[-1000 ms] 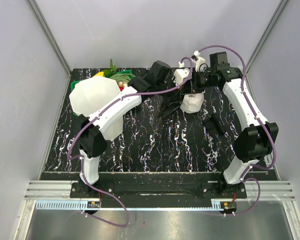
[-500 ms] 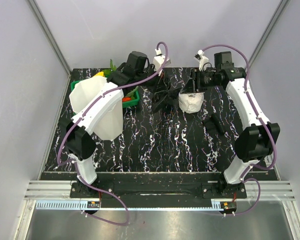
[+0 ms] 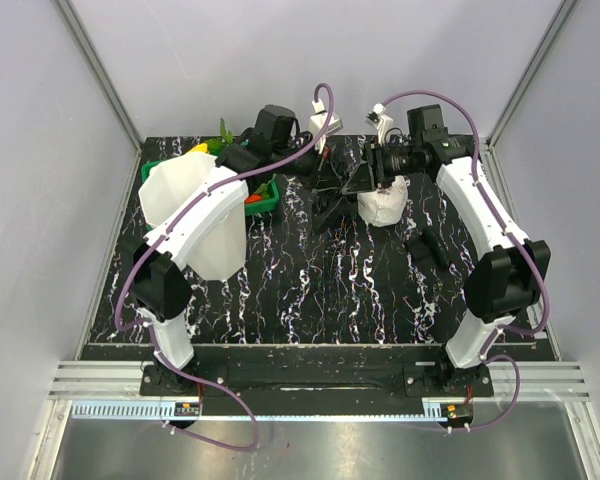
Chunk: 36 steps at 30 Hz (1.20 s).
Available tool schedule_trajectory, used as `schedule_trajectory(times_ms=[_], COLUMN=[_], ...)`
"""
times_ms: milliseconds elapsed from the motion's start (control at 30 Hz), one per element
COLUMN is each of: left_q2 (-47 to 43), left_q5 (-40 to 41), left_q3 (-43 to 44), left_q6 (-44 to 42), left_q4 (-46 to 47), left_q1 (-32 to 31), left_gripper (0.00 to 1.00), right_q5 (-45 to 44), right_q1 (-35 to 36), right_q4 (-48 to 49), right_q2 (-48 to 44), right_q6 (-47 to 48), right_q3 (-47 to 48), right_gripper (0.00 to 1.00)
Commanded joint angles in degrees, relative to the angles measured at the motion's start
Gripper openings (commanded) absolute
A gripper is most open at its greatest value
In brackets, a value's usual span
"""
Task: Put the trash bags into the trash bin
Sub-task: Unfold the trash bag at the center of the board.
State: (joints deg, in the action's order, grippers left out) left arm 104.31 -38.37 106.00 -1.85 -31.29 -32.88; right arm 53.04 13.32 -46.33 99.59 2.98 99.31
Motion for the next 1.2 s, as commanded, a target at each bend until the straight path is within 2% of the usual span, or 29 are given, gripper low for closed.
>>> schedule_trajectory(times_ms=[0, 33, 167, 200, 267, 467, 700, 1167], left_q2=[0.36, 0.37, 0.37, 0.37, 0.10, -1.30, -2.97, -7.80], left_q5=[-3.73, -3.99, -4.69, -4.70, -4.44, -3.29, -1.89, 7.33], left_q3=[1.49, 1.49, 1.58, 1.50, 1.23, 0.09, -0.09, -3.16], left_q6=[1.67, 1.67, 1.67, 1.67, 1.67, -0.08, -2.54, -8.26], left_q4=[3.78, 3.78, 4.04, 4.04, 3.78, 2.64, 0.88, -0.88], left_q1=[-0.08, -0.08, -0.08, -0.08, -0.08, 0.10, 1.85, 6.51], left_gripper=[0.00, 0.00, 0.00, 0.00, 0.00, 0.00, 0.00, 0.00], right_q5=[2.51, 2.34, 2.33, 2.42, 2.08, -2.93, -12.42, -28.32], right_q1=[0.30, 0.39, 0.56, 0.56, 0.48, 0.56, 0.13, -1.45], right_q4=[3.08, 3.17, 3.17, 3.08, 3.35, 4.58, 1.24, 0.10], right_q2=[1.48, 1.66, 2.10, 1.92, 1.22, -2.55, -4.93, -11.35], right_q6=[0.18, 0.44, 1.23, 1.41, 1.94, 3.26, 5.01, 6.42], right_q3=[1.85, 1.86, 1.42, 1.24, 0.72, -2.45, -4.03, -8.60], right_gripper=[0.45, 0.43, 0.10, 0.05, 0.00, 0.00, 0.00, 0.00])
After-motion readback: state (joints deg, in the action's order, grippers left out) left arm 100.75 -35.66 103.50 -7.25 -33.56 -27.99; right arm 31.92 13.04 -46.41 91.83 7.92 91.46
